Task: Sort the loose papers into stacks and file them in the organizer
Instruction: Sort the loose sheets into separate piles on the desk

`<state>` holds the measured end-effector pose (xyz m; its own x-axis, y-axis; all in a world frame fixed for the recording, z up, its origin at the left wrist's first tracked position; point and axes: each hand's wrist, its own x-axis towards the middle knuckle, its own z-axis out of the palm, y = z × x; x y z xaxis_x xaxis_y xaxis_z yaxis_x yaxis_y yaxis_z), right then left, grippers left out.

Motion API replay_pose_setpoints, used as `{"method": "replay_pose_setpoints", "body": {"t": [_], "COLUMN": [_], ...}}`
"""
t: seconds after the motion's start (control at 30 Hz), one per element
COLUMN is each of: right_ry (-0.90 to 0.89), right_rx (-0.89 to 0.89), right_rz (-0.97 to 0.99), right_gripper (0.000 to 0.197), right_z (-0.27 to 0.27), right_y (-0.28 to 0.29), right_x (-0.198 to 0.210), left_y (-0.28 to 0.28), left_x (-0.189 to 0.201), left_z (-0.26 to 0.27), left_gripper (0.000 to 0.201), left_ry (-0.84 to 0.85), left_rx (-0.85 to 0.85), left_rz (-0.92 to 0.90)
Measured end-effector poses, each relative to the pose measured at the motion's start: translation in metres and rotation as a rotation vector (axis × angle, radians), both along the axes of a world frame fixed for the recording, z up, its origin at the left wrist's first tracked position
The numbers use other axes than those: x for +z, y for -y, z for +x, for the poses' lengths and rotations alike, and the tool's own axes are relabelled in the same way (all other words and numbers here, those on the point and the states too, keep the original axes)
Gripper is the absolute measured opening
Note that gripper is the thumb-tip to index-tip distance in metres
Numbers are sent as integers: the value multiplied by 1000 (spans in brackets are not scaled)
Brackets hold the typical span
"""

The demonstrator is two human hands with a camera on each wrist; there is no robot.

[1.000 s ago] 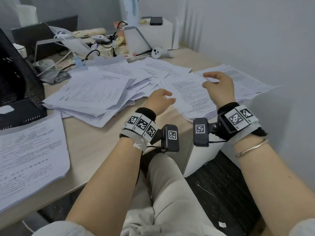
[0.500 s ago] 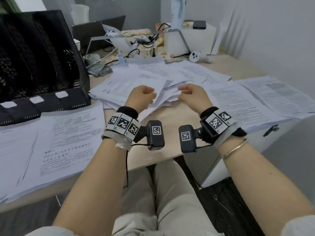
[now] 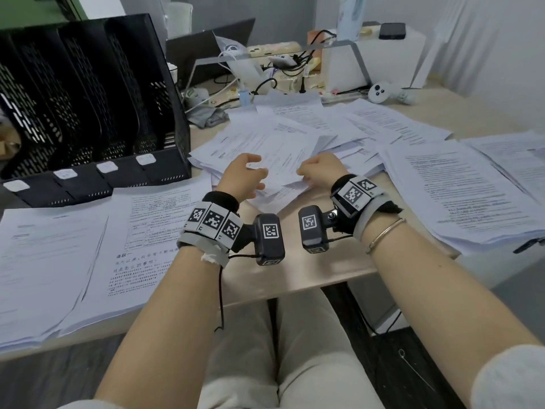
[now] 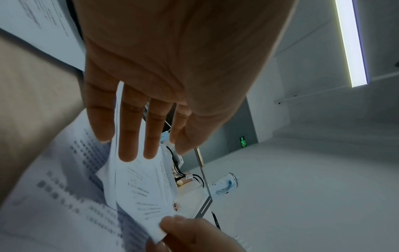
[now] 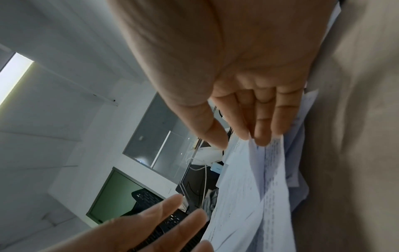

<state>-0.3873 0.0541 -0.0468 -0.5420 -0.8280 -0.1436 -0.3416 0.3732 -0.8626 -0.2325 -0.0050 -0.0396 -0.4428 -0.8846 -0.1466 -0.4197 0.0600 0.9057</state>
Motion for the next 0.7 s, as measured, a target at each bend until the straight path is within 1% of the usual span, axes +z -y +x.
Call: {"method": "replay_pose_setpoints", "body": {"t": [0.07,0.17,0.27,0.37,0.43,0.47,0.53,0.57,0.6,0.7], "right_ry": [60,197,259,283,255,214,129,92,53,-63], "right_rx": [-36,-85,-90,-59,-55,-50,-33,-28,-24,-77], "right_rz": [-74,-226,-328,-377,-392,-386,-354,-341,-335,-323], "right_gripper": [27,20,10,17,16,17,17,17,20,26], "right_z": [-1,-3,-8,-11,-17,-20,-29,-33,-38,-54], "right_y": [-3,-14,-28,-48,-61,-67,-80,-88,-95,-117], "right_x": [0,8,18,24,22,21,17,16,15,13], "left_y": [-1,-7,-17,-26,-30,-33,-38,-43,-46,-52], "left_x": [-1,1,4,7,8,9,8,8,7,5], "left_z": [-2,-11,-25,-42,-53,-58,-70,-75,-81,-96], "left_gripper": [37,35,42,53,53,47,29,31,39,57], "left_ry": [-14,-51,-94,-177,-222,-238,-261,-272,-277,-243], "left_rx": [-8,-27,-55,-62,-41,-39,-49,-61,-68,-65], "left_rz": [8,38,74,85,105,119,140,146,138,28]}}
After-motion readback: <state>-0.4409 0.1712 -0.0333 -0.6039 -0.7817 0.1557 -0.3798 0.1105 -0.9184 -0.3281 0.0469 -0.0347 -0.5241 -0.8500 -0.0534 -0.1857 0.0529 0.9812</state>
